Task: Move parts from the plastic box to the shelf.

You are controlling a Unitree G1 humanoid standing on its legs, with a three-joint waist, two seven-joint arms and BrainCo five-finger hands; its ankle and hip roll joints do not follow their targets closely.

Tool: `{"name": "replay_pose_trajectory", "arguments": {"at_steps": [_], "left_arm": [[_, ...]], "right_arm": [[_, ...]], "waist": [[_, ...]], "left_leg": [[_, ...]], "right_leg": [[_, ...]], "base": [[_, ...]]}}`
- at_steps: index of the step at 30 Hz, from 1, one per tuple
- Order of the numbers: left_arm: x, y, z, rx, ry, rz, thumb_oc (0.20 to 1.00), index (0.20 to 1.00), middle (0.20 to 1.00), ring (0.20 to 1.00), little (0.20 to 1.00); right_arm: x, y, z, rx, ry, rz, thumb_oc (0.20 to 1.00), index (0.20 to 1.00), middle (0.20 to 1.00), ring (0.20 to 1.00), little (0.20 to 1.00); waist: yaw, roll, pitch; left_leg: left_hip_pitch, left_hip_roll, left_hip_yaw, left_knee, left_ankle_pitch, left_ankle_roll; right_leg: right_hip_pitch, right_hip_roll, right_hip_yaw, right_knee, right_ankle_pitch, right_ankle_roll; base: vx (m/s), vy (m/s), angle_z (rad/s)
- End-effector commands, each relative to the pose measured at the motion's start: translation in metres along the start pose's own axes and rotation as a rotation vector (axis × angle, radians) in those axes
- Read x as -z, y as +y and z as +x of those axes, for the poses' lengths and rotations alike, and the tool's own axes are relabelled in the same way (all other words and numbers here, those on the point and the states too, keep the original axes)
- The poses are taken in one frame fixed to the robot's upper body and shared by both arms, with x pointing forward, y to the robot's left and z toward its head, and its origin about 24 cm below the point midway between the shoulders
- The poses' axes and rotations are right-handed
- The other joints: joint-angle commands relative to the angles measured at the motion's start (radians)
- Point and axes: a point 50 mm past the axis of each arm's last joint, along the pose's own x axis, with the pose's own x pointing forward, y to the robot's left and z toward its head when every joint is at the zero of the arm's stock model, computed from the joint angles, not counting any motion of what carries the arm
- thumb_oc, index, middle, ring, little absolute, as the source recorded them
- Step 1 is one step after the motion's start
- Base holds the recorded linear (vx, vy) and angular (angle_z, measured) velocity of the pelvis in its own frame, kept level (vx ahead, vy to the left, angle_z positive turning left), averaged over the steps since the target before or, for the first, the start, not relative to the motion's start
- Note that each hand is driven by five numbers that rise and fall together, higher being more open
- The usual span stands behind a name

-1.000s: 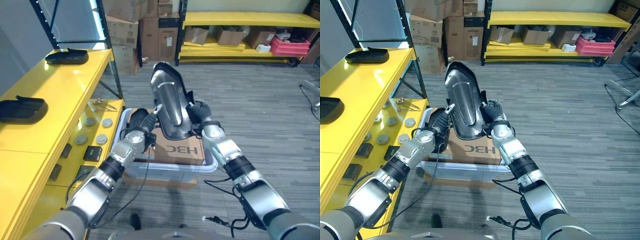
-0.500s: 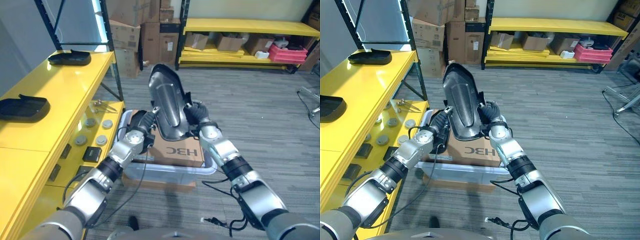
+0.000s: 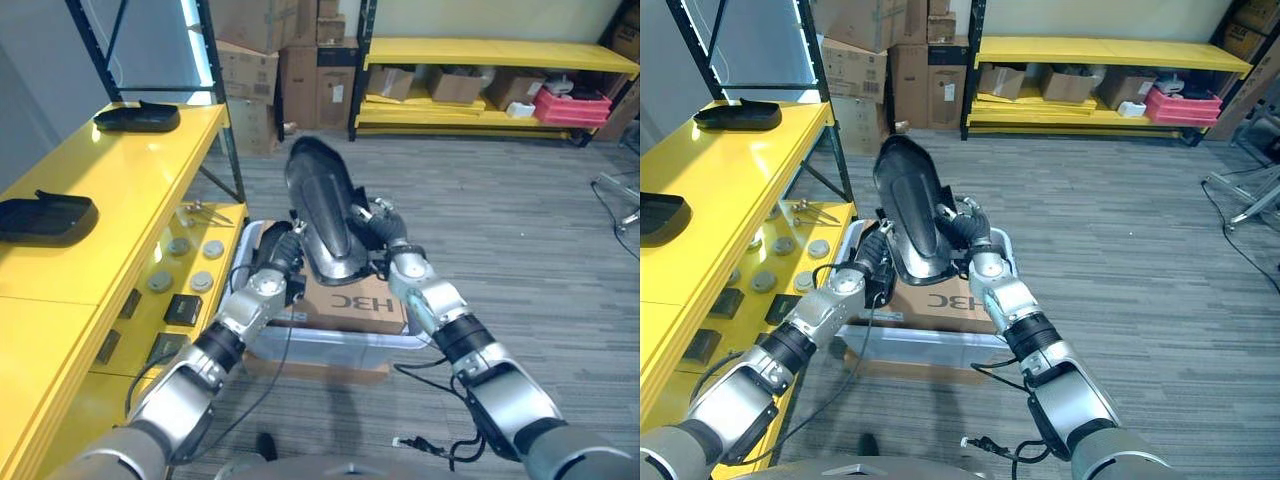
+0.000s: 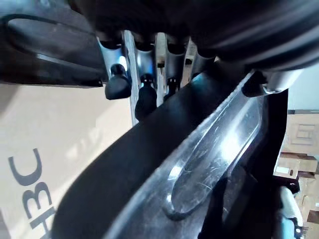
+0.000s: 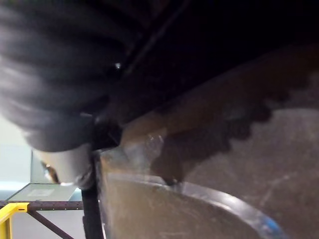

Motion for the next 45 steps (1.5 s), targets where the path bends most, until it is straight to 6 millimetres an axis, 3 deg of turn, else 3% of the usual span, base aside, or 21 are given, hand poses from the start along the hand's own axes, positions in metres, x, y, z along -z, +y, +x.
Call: {"name": "replay_pose_trajectory", "arguments": {"at_steps": [1, 6, 13, 15, 17, 18, 21, 23, 25, 27, 28, 31, 33, 38, 39, 42, 45], "left_arm": [[-0.031, -0.026, 0.008, 0.058, -0.127, -0.037, 0.200, 0.200, 0.200, 0.200, 0.200], [-0.032, -0.015, 0.008, -0.019, -0.154, -0.064, 0.200, 0.200, 0.200, 0.200, 0.200], [-0.036, 0.030, 0.003, -0.188, -0.244, -0.055, 0.200, 0.200, 0.200, 0.200, 0.200], [-0.036, 0.068, -0.006, -0.285, -0.307, -0.052, 0.200, 0.200, 0.200, 0.200, 0.200], [-0.037, 0.077, -0.010, -0.309, -0.331, -0.045, 0.200, 0.200, 0.200, 0.200, 0.200], [-0.038, 0.098, -0.020, -0.359, -0.378, -0.031, 0.200, 0.200, 0.200, 0.200, 0.200], [-0.042, 0.134, -0.043, -0.444, -0.462, -0.006, 0.200, 0.200, 0.200, 0.200, 0.200], [-0.047, 0.149, -0.054, -0.475, -0.500, 0.000, 0.200, 0.200, 0.200, 0.200, 0.200], [-0.063, 0.170, -0.077, -0.509, -0.591, 0.017, 0.200, 0.200, 0.200, 0.200, 0.200], [-0.069, 0.178, -0.089, -0.534, -0.626, 0.057, 0.200, 0.200, 0.200, 0.200, 0.200], [-0.068, 0.181, -0.096, -0.553, -0.632, 0.073, 0.200, 0.200, 0.200, 0.200, 0.200], [-0.065, 0.185, -0.110, -0.612, -0.657, 0.087, 0.200, 0.200, 0.200, 0.200, 0.200], [-0.064, 0.188, -0.124, -0.673, -0.681, 0.109, 0.200, 0.200, 0.200, 0.200, 0.200], [-0.062, 0.190, -0.133, -0.703, -0.688, 0.109, 0.200, 0.200, 0.200, 0.200, 0.200], [-0.061, 0.187, -0.129, -0.667, -0.653, 0.151, 0.200, 0.200, 0.200, 0.200, 0.200], [-0.055, 0.188, -0.127, -0.653, -0.628, 0.146, 0.200, 0.200, 0.200, 0.200, 0.200], [-0.043, 0.195, -0.135, -0.675, -0.601, 0.134, 0.200, 0.200, 0.200, 0.200, 0.200]], "right_arm": [[-0.036, 0.001, 0.002, 0.019, -0.187, 0.121, 1.000, 1.000, 1.000, 1.000, 1.000], [-0.032, -0.016, -0.001, 0.091, -0.185, 0.164, 1.000, 1.000, 1.000, 1.000, 1.000], [-0.015, -0.068, -0.014, 0.267, -0.163, 0.169, 1.000, 1.000, 1.000, 1.000, 1.000], [0.013, -0.110, -0.032, 0.398, -0.094, 0.183, 1.000, 1.000, 1.000, 1.000, 1.000], [0.022, -0.120, -0.039, 0.435, -0.071, 0.168, 1.000, 1.000, 1.000, 1.000, 1.000], [0.047, -0.141, -0.056, 0.495, 0.011, 0.172, 1.000, 1.000, 1.000, 1.000, 1.000], [0.099, -0.163, -0.092, 0.544, 0.221, 0.091, 1.000, 1.000, 1.000, 1.000, 1.000], [0.128, -0.167, -0.112, 0.544, 0.349, 0.056, 1.000, 1.000, 1.000, 1.000, 1.000], [0.210, -0.167, -0.186, 0.557, 0.760, 0.032, 1.000, 1.000, 1.000, 1.000, 1.000], [0.247, -0.161, -0.235, 0.510, 0.989, 0.001, 1.000, 1.000, 1.000, 1.000, 1.000], [0.260, -0.155, -0.256, 0.460, 1.108, -0.018, 1.000, 1.000, 1.000, 1.000, 1.000], [0.277, -0.138, -0.286, 0.260, 1.271, -0.115, 1.000, 1.000, 1.000, 1.000, 1.000], [0.282, -0.121, -0.293, 0.099, 1.297, -0.202, 1.000, 1.000, 1.000, 1.000, 1.000], [0.282, -0.115, -0.291, 0.025, 1.273, -0.267, 1.000, 1.000, 1.000, 1.000, 1.000], [0.281, -0.114, -0.290, 0.064, 1.258, -0.267, 1.000, 1.000, 1.000, 1.000, 1.000], [0.280, -0.113, -0.284, 0.093, 1.253, -0.260, 1.000, 1.000, 1.000, 1.000, 1.000], [0.277, -0.113, -0.268, 0.093, 1.226, -0.255, 1.000, 1.000, 1.000, 1.000, 1.000]], "waist": [[0.032, -0.011, -0.031], [0.023, -0.011, -0.031], [0.009, -0.010, -0.035], [0.003, -0.007, -0.039], [0.002, -0.006, -0.039], [0.001, -0.003, -0.038], [-0.001, 0.005, -0.033], [-0.005, 0.008, -0.027], [-0.016, 0.013, -0.024], [0.012, 0.007, -0.025], [0.028, 0.004, -0.023], [0.065, 0.001, -0.013], [0.095, 0.003, 0.009], [0.124, 0.006, 0.038], [0.118, 0.022, 0.062], [0.110, 0.032, 0.057], [0.139, 0.039, 0.050]], "left_leg": [[0.078, -0.006, -0.040, 0.027, -0.132, -0.003], [0.081, -0.007, -0.037, 0.025, -0.131, -0.002], [0.082, -0.012, -0.035, 0.016, -0.129, 0.002], [0.079, -0.017, -0.037, 0.008, -0.126, 0.004], [0.078, -0.018, -0.038, 0.005, -0.126, 0.006], [0.075, -0.022, -0.043, 0.002, -0.124, 0.011], [0.063, -0.032, -0.060, -0.002, -0.121, 0.023], [0.056, -0.036, -0.074, -0.002, -0.121, 0.031], [0.022, -0.039, -0.155, -0.007, -0.109, 0.035], [0.001, -0.029, -0.185, -0.008, -0.099, 0.017], [-0.009, -0.021, -0.201, -0.008, -0.094, 0.004], [-0.037, 0.004, -0.232, -0.008, -0.071, -0.026], [-0.075, 0.027, -0.234, -0.006, -0.039, -0.055], [-0.133, 0.027, -0.188, 0.024, -0.017, -0.072], [-0.187, 0.021, 0.032, 0.065, -0.002, -0.078], [-0.196, 0.008, 0.131, 0.074, -0.009, -0.085], [-0.201, -0.022, 0.127, 0.086, -0.024, -0.056]], "right_leg": [[-0.067, -0.025, -0.023, 0.008, 0.065, 0.048], [-0.067, -0.026, -0.019, 0.006, 0.067, 0.051], [-0.072, -0.025, -0.013, 0.006, 0.068, 0.054], [-0.079, -0.026, -0.012, 0.013, 0.066, 0.058], [-0.082, -0.026, -0.012, 0.016, 0.065, 0.059], [-0.089, -0.027, -0.012, 0.029, 0.061, 0.061], [-0.114, -0.028, -0.007, 0.078, 0.046, 0.063], [-0.135, -0.030, 0.011, 0.114, 0.047, 0.066], [-0.164, 0.002, 0.094, 0.153, 0.007, 0.045], [-0.151, 0.015, 0.077, 0.119, -0.005, 0.030], [-0.141, 0.024, 0.064, 0.095, -0.005, 0.024], [-0.125, 0.050, 0.033, 0.057, -0.006, 0.005], [-0.113, 0.068, -0.008, 0.032, -0.005, -0.010], [-0.097, 0.068, -0.081, 0.027, -0.010, -0.020], [-0.065, 0.057, -0.220, 0.034, -0.020, -0.018], [-0.042, 0.057, -0.262, 0.054, -0.047, -0.013], [-0.043, 0.058, -0.263, 0.102, -0.082, -0.026]], "base": [[0.00, 0.000, 0.00], [0.00, 0.000, 0.00], [-0.01, 0.007, -0.05], [-0.01, 0.013, -0.14], [-0.01, 0.006, -0.06], [-0.01, 0.003, -0.06], [-0.01, -0.004, -0.03], [-0.05, -0.035, -0.06], [-0.07, -0.153, 0.11], [-0.04, -0.239, 1.49], [-0.03, -0.235, 1.62], [-0.05, -0.170, 0.61], [-0.10, -0.135, 0.83], [-0.06, -0.025, 0.91], [-0.01, 0.026, 1.03], [0.17, 0.050, 1.88], [0.24, 0.103, 1.26]]}}
